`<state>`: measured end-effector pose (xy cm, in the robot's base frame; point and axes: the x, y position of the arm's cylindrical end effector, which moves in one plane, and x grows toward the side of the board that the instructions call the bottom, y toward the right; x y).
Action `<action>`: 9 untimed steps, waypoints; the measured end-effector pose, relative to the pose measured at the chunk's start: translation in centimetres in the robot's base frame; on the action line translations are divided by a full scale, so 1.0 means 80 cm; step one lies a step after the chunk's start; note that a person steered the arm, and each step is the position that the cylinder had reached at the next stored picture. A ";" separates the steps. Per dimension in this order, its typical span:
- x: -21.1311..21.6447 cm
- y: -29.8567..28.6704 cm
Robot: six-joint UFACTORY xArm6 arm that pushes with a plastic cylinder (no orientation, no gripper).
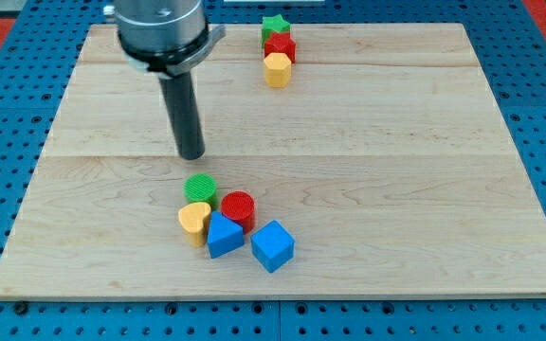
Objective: Separate the red star and green star
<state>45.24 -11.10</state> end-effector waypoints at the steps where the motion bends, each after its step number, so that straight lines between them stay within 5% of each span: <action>1: 0.040 -0.013; 3: 0.059 0.004; 6: -0.087 0.145; 9: -0.216 0.154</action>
<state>27.94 1.18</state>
